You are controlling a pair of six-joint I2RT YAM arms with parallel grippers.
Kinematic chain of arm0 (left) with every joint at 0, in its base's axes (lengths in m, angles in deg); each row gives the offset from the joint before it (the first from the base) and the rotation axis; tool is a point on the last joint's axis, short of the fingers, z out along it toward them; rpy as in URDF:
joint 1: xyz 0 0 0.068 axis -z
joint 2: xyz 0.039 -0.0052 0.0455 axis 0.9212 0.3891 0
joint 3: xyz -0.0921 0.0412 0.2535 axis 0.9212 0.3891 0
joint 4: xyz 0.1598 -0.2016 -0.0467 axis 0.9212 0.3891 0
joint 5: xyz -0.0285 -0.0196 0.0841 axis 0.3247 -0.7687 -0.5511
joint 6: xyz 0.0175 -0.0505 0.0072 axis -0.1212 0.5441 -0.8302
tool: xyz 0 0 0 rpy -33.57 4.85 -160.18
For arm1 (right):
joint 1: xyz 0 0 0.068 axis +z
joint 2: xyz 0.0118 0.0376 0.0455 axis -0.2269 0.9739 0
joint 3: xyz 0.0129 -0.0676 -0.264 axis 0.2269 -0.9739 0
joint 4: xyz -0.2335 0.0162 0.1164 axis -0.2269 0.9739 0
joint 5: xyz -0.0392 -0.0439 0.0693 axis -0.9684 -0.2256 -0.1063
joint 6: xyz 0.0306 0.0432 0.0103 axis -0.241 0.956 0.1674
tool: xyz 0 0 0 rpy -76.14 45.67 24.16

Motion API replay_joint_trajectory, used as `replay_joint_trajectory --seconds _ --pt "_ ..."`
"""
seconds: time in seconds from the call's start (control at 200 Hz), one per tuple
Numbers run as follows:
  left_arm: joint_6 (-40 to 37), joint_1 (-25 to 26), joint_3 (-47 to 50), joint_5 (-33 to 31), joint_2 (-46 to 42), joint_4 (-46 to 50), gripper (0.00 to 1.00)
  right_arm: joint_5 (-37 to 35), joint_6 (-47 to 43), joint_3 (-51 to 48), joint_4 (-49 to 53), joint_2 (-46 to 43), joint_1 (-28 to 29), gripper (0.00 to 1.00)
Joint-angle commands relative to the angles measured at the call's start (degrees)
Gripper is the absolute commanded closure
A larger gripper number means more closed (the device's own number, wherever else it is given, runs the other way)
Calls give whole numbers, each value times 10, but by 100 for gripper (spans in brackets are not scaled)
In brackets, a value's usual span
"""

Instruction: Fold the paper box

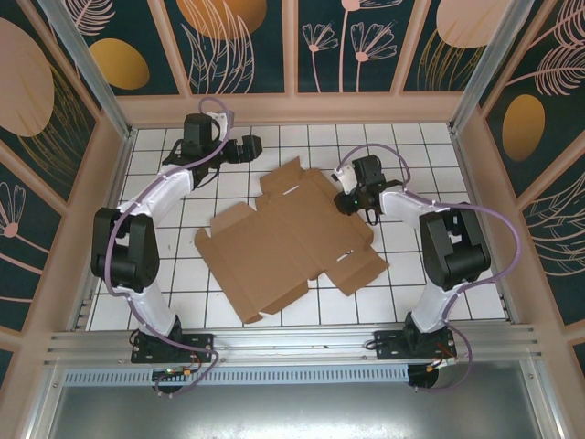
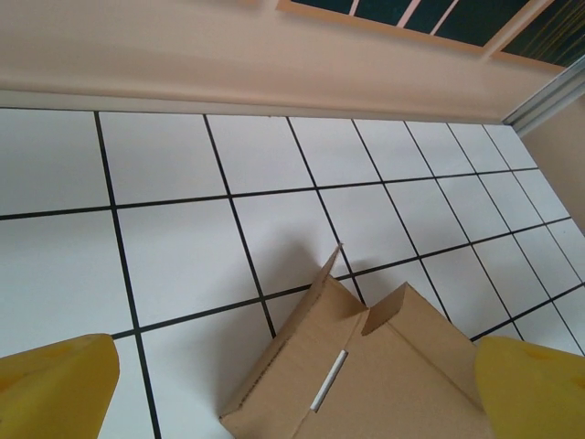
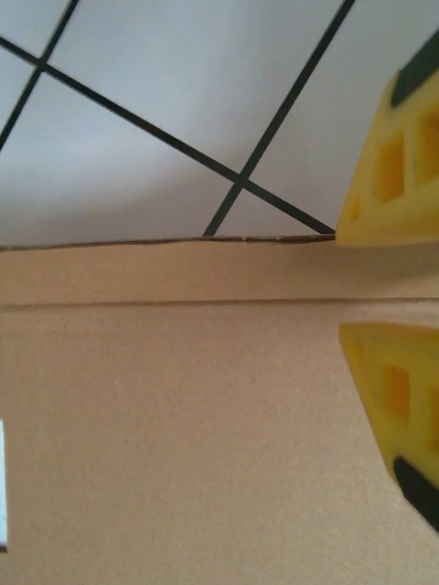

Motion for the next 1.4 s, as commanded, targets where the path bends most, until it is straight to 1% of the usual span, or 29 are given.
replay_joint_trajectory --seconds 0.0,0.1,0.16,0.27,0.34,0.4,0.531,0.651,0.806,0.891,1.006,1.231,1.296,1.391 --pt "-22 1 10 12 -18 7 1 11 24 28 22 11 -7 65" --pt "-26 1 7 18 -16 11 1 9 23 30 27 14 -7 65" --pt "-26 1 5 20 -17 11 1 2 24 29 28 13 -9 62" --pt "-27 0 6 23 -17 11 1 9 33 22 32 4 -20 47" --pt "-28 1 7 24 -16 11 1 21 38 14 32 -5 -26 41" --pt "-28 0 6 27 -14 11 1 32 39 6 32 -8 -29 41" --pt "-24 0 3 34 -11 8 1 32 40 -8 35 -2 -30 41" --pt "-22 0 -2 39 -8 10 1 28 38 -12 39 11 -30 45" --pt "-22 0 -13 41 -4 22 1 20 36 -17 31 24 -33 57" --pt "-22 0 -12 41 -4 22 1 22 26 -22 26 30 -34 59" --pt "-22 1 -12 42 -4 22 1 28 18 -28 16 33 -34 66" --pt "-19 0 -14 48 3 21 1 39 -6 -42 12 35 -37 70" --pt "-18 0 -16 56 3 20 1 41 -8 -43 15 37 -42 73" --pt "-17 0 -21 57 7 20 1 44 -13 -44 17 34 -44 85"
